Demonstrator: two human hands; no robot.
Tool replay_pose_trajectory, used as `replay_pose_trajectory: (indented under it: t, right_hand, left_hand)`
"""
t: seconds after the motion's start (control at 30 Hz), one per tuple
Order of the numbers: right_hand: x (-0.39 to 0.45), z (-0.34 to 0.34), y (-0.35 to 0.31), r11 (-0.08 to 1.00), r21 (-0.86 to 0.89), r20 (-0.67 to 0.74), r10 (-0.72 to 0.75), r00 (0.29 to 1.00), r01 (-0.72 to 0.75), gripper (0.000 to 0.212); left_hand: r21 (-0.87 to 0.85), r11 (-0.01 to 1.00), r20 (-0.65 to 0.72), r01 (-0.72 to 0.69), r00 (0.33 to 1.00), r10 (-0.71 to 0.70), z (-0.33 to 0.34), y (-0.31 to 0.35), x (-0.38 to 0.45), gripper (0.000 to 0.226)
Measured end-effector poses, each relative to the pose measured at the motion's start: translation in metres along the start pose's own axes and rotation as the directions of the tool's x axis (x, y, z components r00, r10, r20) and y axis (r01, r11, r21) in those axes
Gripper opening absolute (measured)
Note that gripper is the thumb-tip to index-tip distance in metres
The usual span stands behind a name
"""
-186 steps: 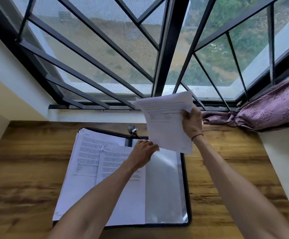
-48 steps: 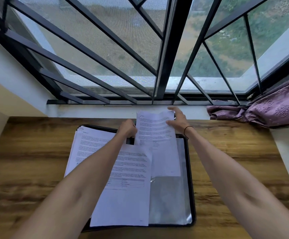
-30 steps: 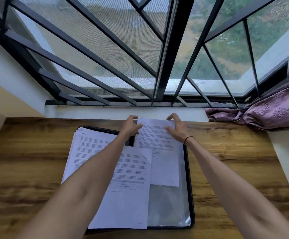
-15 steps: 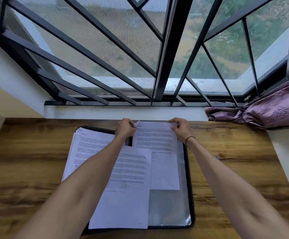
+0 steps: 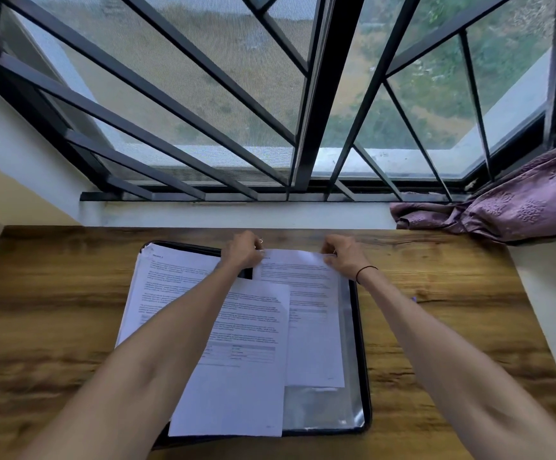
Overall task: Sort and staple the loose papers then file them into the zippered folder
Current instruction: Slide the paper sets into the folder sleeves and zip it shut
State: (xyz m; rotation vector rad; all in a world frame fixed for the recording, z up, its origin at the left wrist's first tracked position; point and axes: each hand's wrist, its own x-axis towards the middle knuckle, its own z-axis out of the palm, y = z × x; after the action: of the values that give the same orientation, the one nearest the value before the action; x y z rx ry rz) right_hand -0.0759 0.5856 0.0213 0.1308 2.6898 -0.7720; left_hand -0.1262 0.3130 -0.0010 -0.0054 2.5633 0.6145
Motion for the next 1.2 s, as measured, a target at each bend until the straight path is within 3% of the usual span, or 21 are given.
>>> replay_pose_trajectory:
  t: [0.13,0.23,0.4,0.5,0.6,0.8,0.93,1.03,1.2]
  right_hand:
    - [-0.002,-0.003,0.002,0.999,0.016,0.009,-0.042,0.999,0.042,0.021]
    - [-0.004,-0.006,0.001,0.997,0.015,0.042,-0.081,0.996,0.081,0.016]
    - [-0.009,-0.007,-0.001,0.994,-0.044,0.091,-0.097,0.991,0.101,0.010]
    - [-0.014,-0.004,-0.002,0.982,-0.156,0.157,-0.086,0.984,0.110,0.031]
    - [-0.019,-0.001,-0.008,0.949,-0.281,0.230,-0.078,0.970,0.143,0.032]
    - [-0.021,0.002,-0.019,0.949,-0.311,0.302,0.054,0.952,0.045,0.049]
    - [-0.027,0.003,-0.018,0.969,-0.236,0.333,0.014,0.943,0.069,0.045]
    - [-0.035,0.004,-0.017,0.996,-0.052,0.272,-0.060,0.961,0.077,0.045]
    - [-0.033,0.010,-0.012,0.999,-0.019,0.193,-0.032,0.981,0.037,0.019]
  left_hand:
    - [0.072,0.997,-0.023,-0.033,0.999,0.035,-0.002,0.003,0.000,0.017]
    - [0.025,0.991,0.003,-0.135,0.991,0.135,-0.002,0.005,-0.005,0.016]
    - [0.098,0.960,0.020,-0.262,0.965,0.261,0.003,0.009,-0.013,0.013]
    - [0.190,0.940,0.053,-0.284,0.959,0.279,0.004,0.016,-0.022,0.017]
    - [0.277,0.914,0.100,-0.296,0.955,0.279,0.004,0.019,-0.028,0.034]
    - [0.439,0.853,0.165,-0.284,0.958,0.234,0.006,0.013,-0.033,0.061]
    - [0.310,0.898,0.190,-0.311,0.946,0.261,0.010,0.014,-0.035,0.048]
    - [0.176,0.938,0.169,-0.300,0.948,0.271,0.015,0.009,-0.036,0.034]
    - [0.176,0.950,0.116,-0.259,0.963,0.242,0.019,0.004,-0.041,0.021]
